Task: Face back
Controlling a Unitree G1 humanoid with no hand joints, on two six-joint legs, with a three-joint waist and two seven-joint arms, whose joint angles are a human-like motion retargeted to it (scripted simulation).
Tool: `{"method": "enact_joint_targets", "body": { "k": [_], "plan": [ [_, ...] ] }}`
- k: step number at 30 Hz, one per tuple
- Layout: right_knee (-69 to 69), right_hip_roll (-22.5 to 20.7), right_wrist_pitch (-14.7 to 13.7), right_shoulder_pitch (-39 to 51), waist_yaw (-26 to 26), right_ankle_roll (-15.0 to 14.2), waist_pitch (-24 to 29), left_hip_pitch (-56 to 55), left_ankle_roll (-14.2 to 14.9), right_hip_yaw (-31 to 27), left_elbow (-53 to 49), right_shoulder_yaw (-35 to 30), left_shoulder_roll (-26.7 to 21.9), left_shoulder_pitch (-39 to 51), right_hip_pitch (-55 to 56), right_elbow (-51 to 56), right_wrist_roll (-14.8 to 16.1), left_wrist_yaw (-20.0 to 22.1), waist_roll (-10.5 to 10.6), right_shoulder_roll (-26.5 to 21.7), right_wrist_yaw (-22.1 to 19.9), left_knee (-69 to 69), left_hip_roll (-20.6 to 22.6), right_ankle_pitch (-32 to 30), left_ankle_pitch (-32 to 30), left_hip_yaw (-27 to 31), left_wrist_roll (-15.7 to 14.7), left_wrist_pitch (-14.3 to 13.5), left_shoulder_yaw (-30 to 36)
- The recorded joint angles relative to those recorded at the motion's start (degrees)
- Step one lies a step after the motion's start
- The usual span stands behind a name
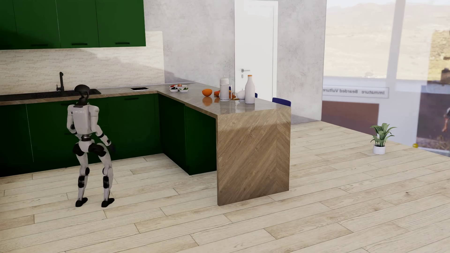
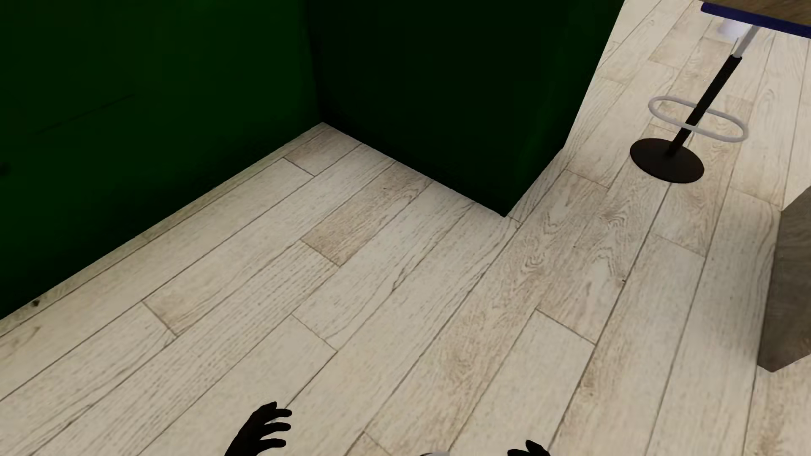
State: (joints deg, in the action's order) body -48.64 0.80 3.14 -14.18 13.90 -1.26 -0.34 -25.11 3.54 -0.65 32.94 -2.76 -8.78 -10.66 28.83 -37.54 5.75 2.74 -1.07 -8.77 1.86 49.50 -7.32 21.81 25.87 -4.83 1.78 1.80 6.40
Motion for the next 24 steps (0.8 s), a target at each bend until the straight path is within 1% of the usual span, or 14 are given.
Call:
{"method": "enact_joint_targets", "body": {
  "k": [2,5,7,9,11,13,14,15,16,18,20,22,23,24],
  "plan": [
    [2.5,-0.9,3.1,0.5,2.3,0.0,0.7,2.3,0.3,-2.0,-1.6,0.0,-1.2,-0.6,-0.6,0.9,1.0,0.1,-0.6,1.5,-0.1,-2.4,-0.3,-2.2,-1.4,-0.7,-1.0,-1.6,-0.7],
    [5.1,-3.5,5.5,-1.8,3.3,0.2,2.0,3.3,1.7,-3.6,-2.0,1.4,-1.2,1.2,-0.3,-1.2,1.4,-2.9,1.0,1.6,-2.4,-4.1,-0.5,-4.8,-0.6,3.2,-3.0,-0.6,0.4],
    [7.6,-4.9,6.2,-2.7,4.3,0.3,2.6,3.7,2.0,-4.8,-1.9,0.3,0.4,2.2,-0.3,-0.8,1.0,-4.9,1.9,0.4,-4.4,-5.2,-1.1,-6.7,-0.9,3.6,-2.4,1.7,0.3],
    [8.2,-1.9,7.2,-2.5,5.1,1.1,3.0,5.5,2.3,-2.0,-1.3,0.2,-0.8,1.0,-0.1,0.3,0.2,-7.2,0.2,1.0,-3.9,-7.0,-1.2,-5.8,-2.7,2.0,-0.7,1.6,0.2],
    [9.8,-3.3,7.3,-3.5,2.1,0.3,2.7,4.3,1.9,-2.3,-1.4,1.0,-0.5,2.1,0.9,-0.6,-1.7,-8.4,0.9,0.3,-1.7,-4.8,-1.4,-9.7,-1.5,5.1,1.4,2.5,0.3],
    [7.5,-2.8,7.2,-3.2,4.2,0.7,2.0,6.7,4.3,-1.5,0.1,0.4,-1.3,1.1,2.1,-0.1,-3.9,-9.2,0.3,1.5,-4.0,-7.9,-2.3,-4.3,-0.3,3.4,3.0,2.6,-0.3],
    [6.0,-1.2,7.2,-2.2,4.3,3.4,1.9,7.7,3.1,-0.4,-1.1,0.2,-1.9,0.7,2.7,-0.1,-3.8,-9.4,-0.6,0.4,-4.4,-8.4,-2.1,-2.6,-0.6,1.9,2.7,2.7,-0.2],
    [8.0,-1.4,6.8,-1.0,2.7,1.1,2.6,4.8,3.5,-1.4,-3.0,0.0,-1.9,1.0,2.1,-0.7,-3.2,-8.9,-1.3,-0.2,-4.6,-1.5,-2.3,-8.5,-3.3,1.8,2.0,2.7,-0.6],
    [9.7,-2.4,5.5,-2.1,-0.2,0.5,2.9,0.8,3.4,-2.9,-3.1,0.1,-1.2,2.0,1.9,-0.9,-2.1,-8.1,-0.8,-0.2,-4.8,5.6,-1.9,-11.5,-8.1,3.7,1.2,2.5,0.6],
    [12.3,-4.7,3.4,-4.1,0.7,0.4,2.1,0.6,2.4,-4.0,0.0,1.6,-1.2,-0.5,1.8,-0.4,0.1,-7.0,1.9,1.3,-4.7,-5.2,-0.4,-13.1,-3.8,7.9,0.4,0.6,-2.0],
    [7.9,-1.6,4.0,-3.1,3.6,3.1,2.9,4.0,5.5,-1.3,1.0,-0.3,-2.6,-0.8,3.0,0.2,-1.2,-5.5,0.5,1.4,-6.6,-8.3,-0.9,-6.3,-4.4,4.1,-0.6,1.4,-0.8],
    [1.9,1.0,5.2,-0.8,1.0,0.0,3.0,3.1,2.8,0.2,-1.0,-0.2,-1.7,1.7,5.8,-1.7,-2.4,-3.9,-0.7,-1.2,-3.8,-2.8,-1.5,-3.6,-2.1,1.8,-0.2,1.8,-1.1],
    [2.9,-0.5,5.5,0.8,-1.0,1.0,2.5,-0.5,3.2,-0.8,-2.8,0.2,-0.3,0.9,6.6,-2.5,-2.4,-3.0,0.4,-2.8,-2.3,4.2,-1.2,-10.3,-2.6,4.1,0.2,1.1,-0.7],
    [5.0,-2.7,4.6,-0.1,-2.6,0.9,1.7,-1.7,3.1,-1.8,-1.2,0.8,-0.9,-0.3,7.1,-1.8,-1.7,-2.9,2.4,-1.4,-1.9,2.9,0.7,-11.4,-1.6,6.9,0.8,-0.3,0.2]
  ]
}}
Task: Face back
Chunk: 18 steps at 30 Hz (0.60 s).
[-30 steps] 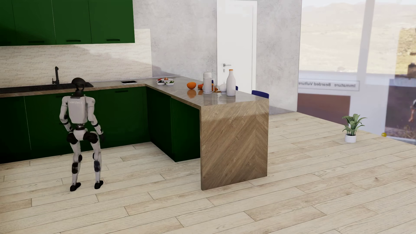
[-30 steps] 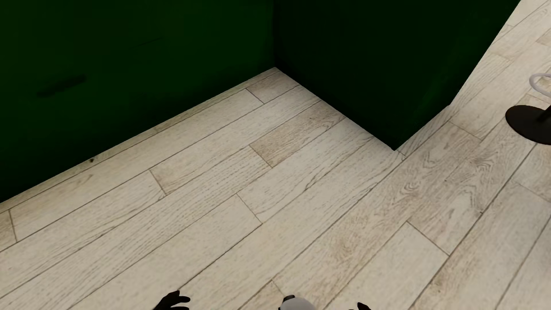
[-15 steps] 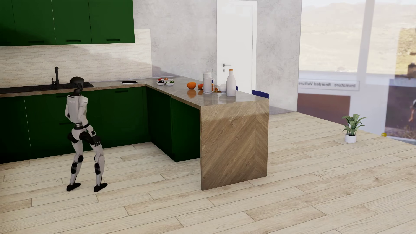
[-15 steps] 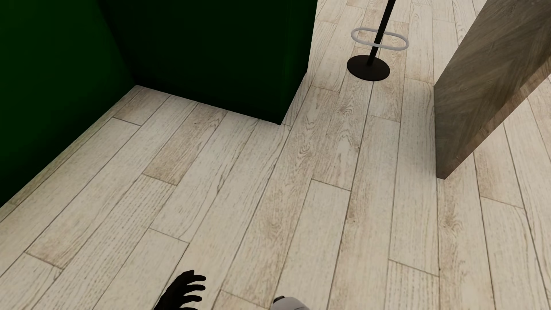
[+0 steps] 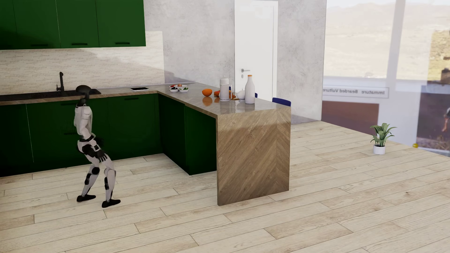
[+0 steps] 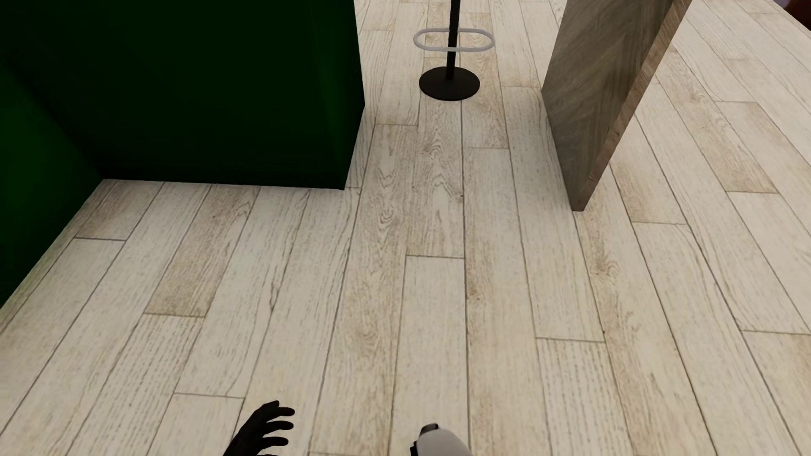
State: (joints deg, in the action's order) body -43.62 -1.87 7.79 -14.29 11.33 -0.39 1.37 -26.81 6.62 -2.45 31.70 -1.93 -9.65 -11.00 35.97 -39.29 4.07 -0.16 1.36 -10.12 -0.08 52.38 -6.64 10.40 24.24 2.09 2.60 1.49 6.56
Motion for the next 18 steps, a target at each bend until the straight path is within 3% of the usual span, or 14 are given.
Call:
{"method": "enact_joint_targets", "body": {
  "k": [1,2,4,5,6,7,8,10,11,12,13,14,16,18],
  "plan": [
    [2.1,-1.8,-1.2,-1.6,0.4,-0.7,-0.3,0.6,-1.4,-0.6,1.1,0.2,-0.3,-1.3,-0.1,1.6,1.0,-0.5,1.9,1.1,-0.5,-3.6,1.3,0.6,1.6,1.7,0.8,-0.1,-1.1],
    [2.3,-2.3,-3.1,-2.1,3.1,0.4,-0.3,2.3,-1.4,-1.5,2.9,-0.1,-2.3,-1.7,-0.2,2.2,2.0,-1.3,1.7,2.0,-2.5,-6.9,1.3,6.0,0.2,0.8,1.5,1.3,-0.7],
    [-11.5,2.4,-3.6,-2.6,3.2,-0.8,0.8,6.7,-1.4,4.2,1.5,0.3,-2.8,2.6,-0.7,3.8,1.8,-3.0,-1.7,1.9,-3.9,-9.7,0.3,20.2,-0.4,-4.4,1.1,4.7,-3.0],
    [-15.1,4.9,-2.7,-2.2,2.2,-2.0,0.1,6.8,-1.2,5.4,0.1,0.2,-2.6,3.5,-2.6,3.6,-0.4,-3.0,-3.0,2.1,-3.6,-8.4,-0.2,21.7,1.1,-5.6,0.0,3.8,-2.2],
    [-10.0,6.3,-2.1,-1.2,0.9,-0.2,-0.5,4.4,-0.6,3.7,-0.1,-1.6,-0.9,3.4,-5.4,2.1,-2.7,-2.1,-4.1,0.5,-2.3,-2.4,-0.7,16.6,1.9,-6.3,-1.1,1.3,-1.4],
    [-9.2,4.7,-1.7,-0.7,-1.1,-0.1,0.6,0.8,-0.1,2.7,0.0,-1.2,1.0,3.6,-5.8,1.3,-4.4,-0.9,-4.1,0.0,-0.9,6.6,-2.2,13.1,-1.9,-5.9,-1.8,-0.3,-0.2],
    [-8.7,3.5,-2.2,-1.3,-1.8,0.0,1.3,-3.5,0.1,1.2,-0.5,-2.7,1.6,3.3,-6.0,0.0,-5.2,0.2,-4.1,-0.2,0.2,14.2,-1.4,12.3,-10.8,-3.2,-2.0,-0.5,0.5],
    [-5.8,2.8,-2.6,-5.8,-6.1,-0.2,1.9,-7.4,-0.2,1.6,2.2,-0.4,2.2,5.5,-7.5,1.8,-5.3,0.4,-1.2,0.5,1.3,1.9,2.2,10.6,-6.9,0.7,-1.8,-1.3,-3.5],
    [-6.2,2.5,-2.3,-6.3,-8.0,-0.3,1.6,-6.9,-1.0,1.4,2.7,0.1,-0.2,4.2,-7.5,3.7,-6.9,-0.2,-0.6,0.6,0.7,-8.1,2.8,10.9,-8.9,1.3,-1.7,-2.2,-4.4],
    [-6.3,2.6,-2.6,-3.8,-8.6,-0.3,0.8,-6.1,-1.1,1.7,3.8,-0.7,-2.5,3.0,-7.6,3.1,-8.3,-0.4,-0.5,0.1,1.2,-10.5,3.1,11.1,-14.7,1.7,-1.6,-2.3,-3.4],
    [-5.3,3.0,-3.0,-0.7,-9.4,-0.3,0.1,-5.9,-1.2,2.3,3.1,-1.6,-2.8,1.8,-8.0,2.7,-8.7,-0.1,-0.5,-0.6,2.1,-11.6,3.2,10.7,-15.2,1.9,-1.4,-1.5,-3.6],
    [-3.7,3.2,-3.2,2.6,-10.2,-0.3,-0.2,-4.8,-0.5,2.2,2.3,-1.4,-2.6,0.2,-8.9,3.1,-8.2,0.4,-1.0,-0.7,3.4,-13.3,3.0,9.9,-14.9,1.3,-1.1,-0.8,-4.7],
    [-1.8,3.7,-5.0,4.8,-12.3,-0.5,-0.8,-4.9,0.7,2.3,2.2,-0.7,-0.6,0.1,-10.3,1.4,-5.3,1.1,-0.9,-0.2,5.0,-11.3,3.0,9.2,-6.9,0.8,-1.1,-0.1,-4.4],
    [-0.5,3.4,-5.5,5.5,-11.5,-0.8,-0.6,-3.3,1.8,2.7,2.6,-1.1,-1.8,-1.0,-11.8,3.4,-2.8,0.7,0.0,-0.3,6.0,-14.2,2.3,8.7,-13.5,0.7,-2.1,-0.4,-4.5]
  ]
}}
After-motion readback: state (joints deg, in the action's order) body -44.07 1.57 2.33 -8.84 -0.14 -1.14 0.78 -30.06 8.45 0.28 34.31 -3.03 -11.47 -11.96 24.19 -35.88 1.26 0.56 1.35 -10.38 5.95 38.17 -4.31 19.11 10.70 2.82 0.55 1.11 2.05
